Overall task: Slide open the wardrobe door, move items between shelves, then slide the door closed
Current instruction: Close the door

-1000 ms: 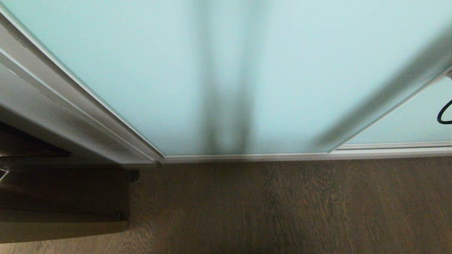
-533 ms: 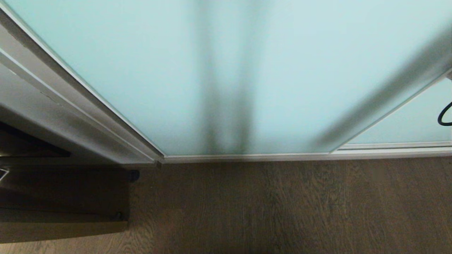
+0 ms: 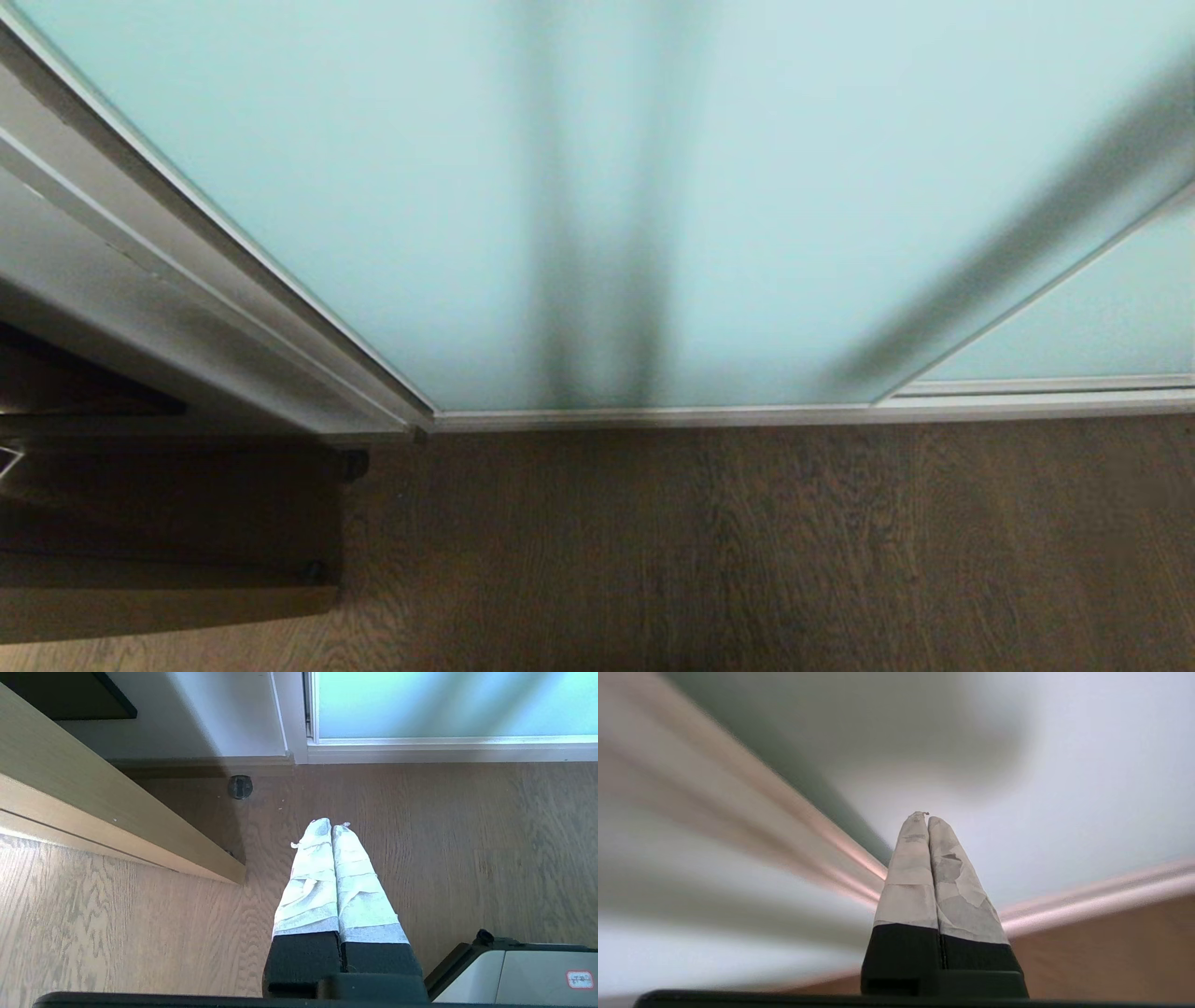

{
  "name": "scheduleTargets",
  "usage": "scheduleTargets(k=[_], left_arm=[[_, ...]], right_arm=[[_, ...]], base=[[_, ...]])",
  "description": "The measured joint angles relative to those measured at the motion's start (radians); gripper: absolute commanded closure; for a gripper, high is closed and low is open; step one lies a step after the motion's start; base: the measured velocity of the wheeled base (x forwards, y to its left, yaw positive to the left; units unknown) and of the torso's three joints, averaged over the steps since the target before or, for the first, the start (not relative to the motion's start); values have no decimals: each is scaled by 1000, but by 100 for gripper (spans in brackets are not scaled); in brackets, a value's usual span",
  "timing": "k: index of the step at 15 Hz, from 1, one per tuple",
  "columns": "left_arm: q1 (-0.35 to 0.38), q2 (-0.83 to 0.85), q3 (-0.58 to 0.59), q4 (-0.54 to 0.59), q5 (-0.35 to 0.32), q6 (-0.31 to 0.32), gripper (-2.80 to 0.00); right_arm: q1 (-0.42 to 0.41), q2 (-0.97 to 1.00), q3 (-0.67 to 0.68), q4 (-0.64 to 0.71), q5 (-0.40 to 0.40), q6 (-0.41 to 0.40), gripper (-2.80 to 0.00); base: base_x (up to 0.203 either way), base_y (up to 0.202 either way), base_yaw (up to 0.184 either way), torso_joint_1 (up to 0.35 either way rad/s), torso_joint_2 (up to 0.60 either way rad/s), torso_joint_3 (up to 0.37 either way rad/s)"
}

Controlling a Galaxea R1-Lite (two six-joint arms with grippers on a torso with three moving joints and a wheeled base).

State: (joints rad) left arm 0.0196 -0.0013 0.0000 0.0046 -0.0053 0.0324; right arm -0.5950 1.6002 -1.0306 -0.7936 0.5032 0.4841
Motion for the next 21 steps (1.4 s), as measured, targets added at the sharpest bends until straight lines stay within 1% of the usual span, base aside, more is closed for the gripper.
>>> scheduleTargets(k=[3,5,9,12,13,14,15,16,17,19,21], left_arm=[[0,0,0,0,0,-1,0],[0,0,0,0,0,0,0],[0,0,0,0,1,-1,0],[0,0,0,0,0,-1,0],[0,0,0,0,0,0,0],[0,0,0,0,1,-1,0],[0,0,0,0,0,-1,0],[0,0,0,0,0,-1,0],[0,0,0,0,0,0,0],[0,0,0,0,0,-1,0],[0,0,0,0,0,0,0]], right_arm=[[-48,-81,111,0,0,-119,0],[-85,-157,182,1,0,-166,0],[-118,-358,333,6,0,-196,0],[-124,-544,496,25,0,-208,0],[-119,-609,565,28,-2,-226,0],[-109,-675,632,30,-13,-263,0],[-94,-734,691,29,-39,-303,0],[-63,-790,748,26,-87,-349,0],[-15,-840,798,23,-142,-400,0],[109,-922,888,16,-228,-500,0],[240,-1006,975,33,-271,-564,0]], base=[[0,0,0,0,0,0],[0,0,0,0,0,0],[0,0,0,0,0,0],[0,0,0,0,0,0],[0,0,0,0,0,0],[0,0,0,0,0,0],[0,0,0,0,0,0],[0,0,0,0,0,0],[0,0,0,0,0,0],[0,0,0,0,0,0],[0,0,0,0,0,0]])
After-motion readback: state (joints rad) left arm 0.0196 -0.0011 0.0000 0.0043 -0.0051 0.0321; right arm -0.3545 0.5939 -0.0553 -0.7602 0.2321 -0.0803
